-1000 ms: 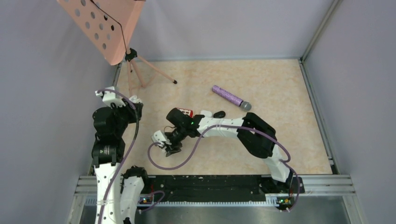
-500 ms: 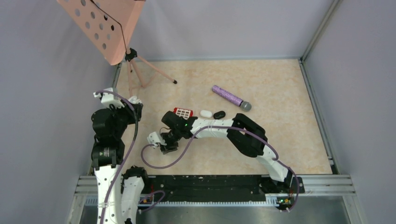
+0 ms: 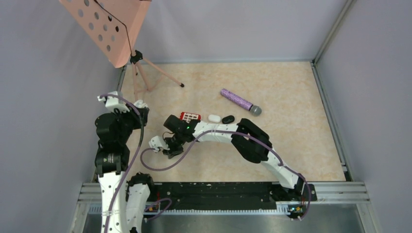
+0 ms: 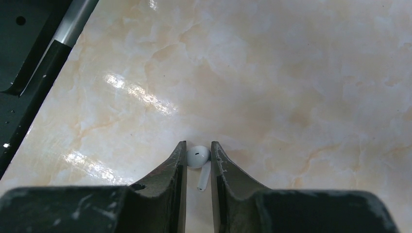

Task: Insert the wireless bluetooth earbuds into the charging case
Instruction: Pick up the earbud from the center of the board, then place the earbud in the charging case.

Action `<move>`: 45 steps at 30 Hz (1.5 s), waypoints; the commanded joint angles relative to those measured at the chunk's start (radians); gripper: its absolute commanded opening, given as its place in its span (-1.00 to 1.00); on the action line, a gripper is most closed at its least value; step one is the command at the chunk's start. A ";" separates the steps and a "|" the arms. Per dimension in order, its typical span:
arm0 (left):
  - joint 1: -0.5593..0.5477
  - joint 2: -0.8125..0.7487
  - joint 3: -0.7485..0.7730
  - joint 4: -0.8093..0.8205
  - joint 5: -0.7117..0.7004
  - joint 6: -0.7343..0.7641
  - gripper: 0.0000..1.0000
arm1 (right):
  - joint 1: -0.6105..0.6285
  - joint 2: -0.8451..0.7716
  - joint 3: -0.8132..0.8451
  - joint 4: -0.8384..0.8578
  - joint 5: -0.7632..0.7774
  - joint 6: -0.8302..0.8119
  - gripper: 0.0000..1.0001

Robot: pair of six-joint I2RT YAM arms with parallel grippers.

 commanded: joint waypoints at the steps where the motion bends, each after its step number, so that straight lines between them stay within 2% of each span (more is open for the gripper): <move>1: 0.007 0.003 0.017 0.056 0.037 0.013 -1.00 | 0.010 -0.015 0.013 -0.055 0.041 0.068 -0.72; 3: 0.007 0.008 0.014 0.066 0.066 0.028 -1.00 | 0.002 -0.092 -0.076 0.007 0.062 0.156 -0.82; 6: 0.007 0.013 -0.015 0.117 0.181 0.069 -1.00 | -0.055 -0.271 -0.240 0.170 0.075 0.361 -1.00; 9: 0.005 0.022 -0.075 0.204 0.280 0.056 -1.00 | -0.151 -0.512 -0.422 0.371 0.106 0.626 -1.00; 11: 0.005 0.065 -0.093 0.260 0.414 0.073 -1.00 | -0.212 -0.652 -0.510 0.440 0.145 0.753 -1.00; 14: 0.002 0.145 -0.123 0.403 0.586 0.009 -1.00 | -0.277 -0.850 -0.598 0.509 0.319 0.967 -1.00; 17: -0.036 0.240 -0.110 0.562 0.713 -0.039 -1.00 | -0.286 -0.972 -0.609 0.521 0.527 1.058 -1.00; 21: -0.119 0.374 -0.042 0.725 0.835 -0.088 -1.00 | -0.285 -1.025 -0.582 0.563 0.692 1.104 -1.00; 29: -0.322 0.562 0.072 1.028 0.875 -0.220 -1.00 | -0.286 -0.974 -0.438 0.583 0.760 1.031 -1.00; 36: -0.343 0.694 0.145 1.206 0.825 -0.422 -1.00 | -0.284 -0.983 -0.458 0.695 0.764 1.011 -1.00; 45: -0.360 0.766 0.245 1.211 0.785 -0.494 -1.00 | -0.284 -0.986 -0.560 0.871 0.693 0.994 -1.00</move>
